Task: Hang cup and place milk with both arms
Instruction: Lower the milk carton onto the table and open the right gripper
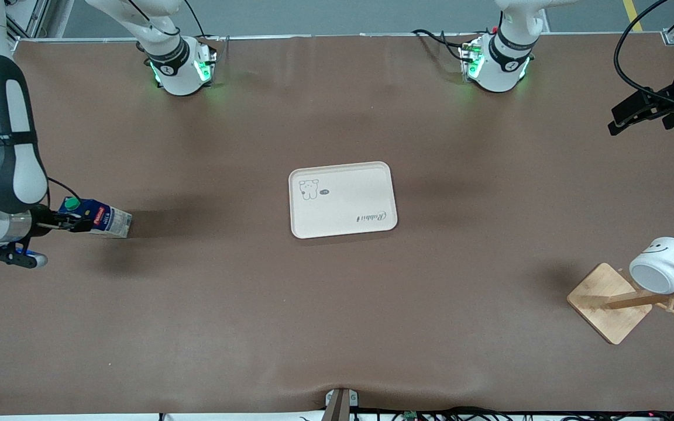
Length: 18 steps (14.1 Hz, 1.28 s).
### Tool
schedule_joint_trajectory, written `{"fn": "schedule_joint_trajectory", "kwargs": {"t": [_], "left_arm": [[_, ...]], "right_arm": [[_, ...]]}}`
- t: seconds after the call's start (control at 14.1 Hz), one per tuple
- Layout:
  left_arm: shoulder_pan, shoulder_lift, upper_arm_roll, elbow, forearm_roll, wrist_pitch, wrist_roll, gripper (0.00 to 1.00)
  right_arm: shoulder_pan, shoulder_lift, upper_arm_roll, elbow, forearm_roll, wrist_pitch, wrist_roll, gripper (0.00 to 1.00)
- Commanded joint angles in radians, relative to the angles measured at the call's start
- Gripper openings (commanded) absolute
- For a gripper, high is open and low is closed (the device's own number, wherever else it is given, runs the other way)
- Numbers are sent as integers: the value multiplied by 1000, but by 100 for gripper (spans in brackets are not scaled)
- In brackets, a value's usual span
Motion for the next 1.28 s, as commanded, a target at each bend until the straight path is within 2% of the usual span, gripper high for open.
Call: {"fn": "schedule_joint_trajectory", "kwargs": {"t": [0.0,0.14,0.21,0.28,0.43,1.21], "left_arm": [[-11,-10,7,6,-9,-3,3,100],[-11,-21,3,7,-11,-6,0,100],[-14,-21,-5,10,-12,-12,0,100],[-13,-20,-34,23,-12,-12,-12,100],[-14,-3,-65,36,-3,-9,-15,100],[24,-1,-68,16,-6,119,-15,100]], "right_arm": [[-13,-29,12,-64,-19,28,-12,0],[-14,-29,12,-70,-19,38,-15,0],[-14,-27,12,-68,-19,40,-45,28],[-19,-27,12,-65,-19,43,-114,99],[-19,-26,11,-64,-19,54,-148,100],[-28,-25,12,-32,-19,42,-156,100]]}}
